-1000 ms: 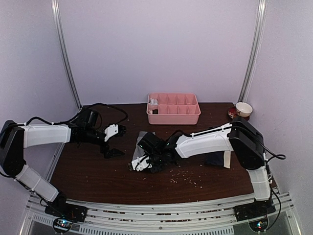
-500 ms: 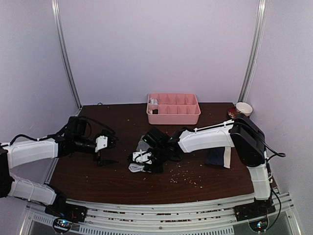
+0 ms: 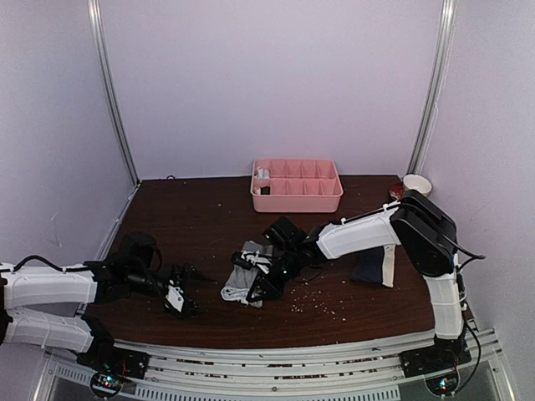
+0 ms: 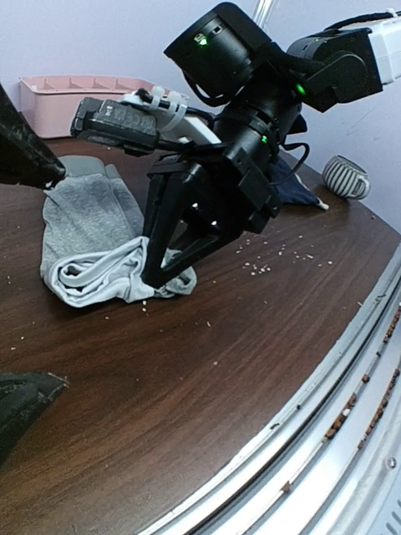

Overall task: Roll the underwear
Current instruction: Roll the underwear at the center of the board.

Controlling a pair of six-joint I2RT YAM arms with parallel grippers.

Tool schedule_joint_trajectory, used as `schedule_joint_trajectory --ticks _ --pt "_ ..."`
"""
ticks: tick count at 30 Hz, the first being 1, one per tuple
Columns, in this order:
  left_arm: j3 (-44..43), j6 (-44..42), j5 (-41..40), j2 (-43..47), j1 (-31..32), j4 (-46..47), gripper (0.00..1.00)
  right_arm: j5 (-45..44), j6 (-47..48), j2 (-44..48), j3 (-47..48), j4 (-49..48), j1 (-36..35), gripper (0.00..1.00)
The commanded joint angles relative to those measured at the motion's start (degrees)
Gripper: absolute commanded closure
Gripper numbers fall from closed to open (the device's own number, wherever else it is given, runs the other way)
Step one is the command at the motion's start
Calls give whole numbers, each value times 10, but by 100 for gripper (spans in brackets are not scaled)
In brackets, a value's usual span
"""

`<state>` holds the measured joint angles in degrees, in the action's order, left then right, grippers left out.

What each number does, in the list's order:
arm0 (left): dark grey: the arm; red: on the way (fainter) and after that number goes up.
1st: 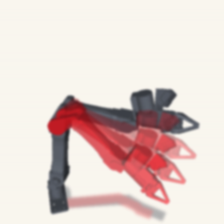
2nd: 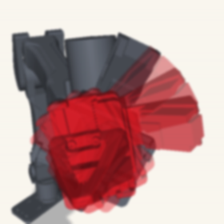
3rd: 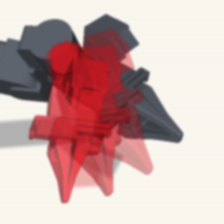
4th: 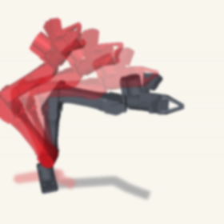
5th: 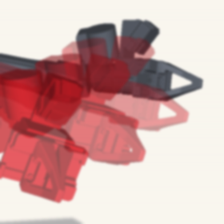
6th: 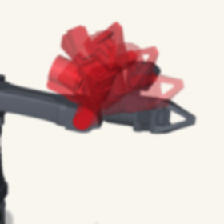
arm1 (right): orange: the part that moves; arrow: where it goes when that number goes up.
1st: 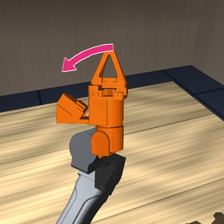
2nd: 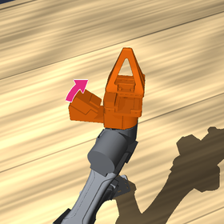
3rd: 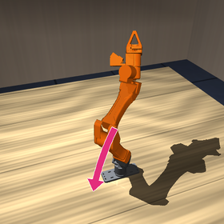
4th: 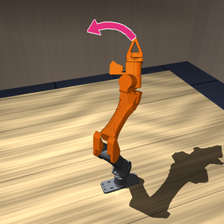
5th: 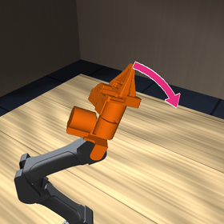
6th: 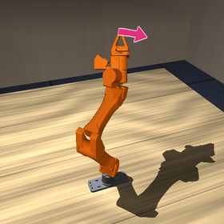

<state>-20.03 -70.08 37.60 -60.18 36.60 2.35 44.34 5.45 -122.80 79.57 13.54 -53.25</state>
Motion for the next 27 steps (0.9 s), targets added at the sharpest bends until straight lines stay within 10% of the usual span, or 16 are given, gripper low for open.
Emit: schedule_joint_trajectory --ticks 1,7,15,27 --pt "-9 5 -75 -58 29 100 23 54 -90 -25 -30 -32 23 100" --pt "-21 29 -179 -157 97 187 24 58 -95 -30 -37 -43 33 100" --pt "16 8 -187 -166 133 259 55 54 -93 -33 -36 -39 34 100" --pt "-18 -28 -184 -200 151 158 85 49 -91 -32 -37 -37 35 100"
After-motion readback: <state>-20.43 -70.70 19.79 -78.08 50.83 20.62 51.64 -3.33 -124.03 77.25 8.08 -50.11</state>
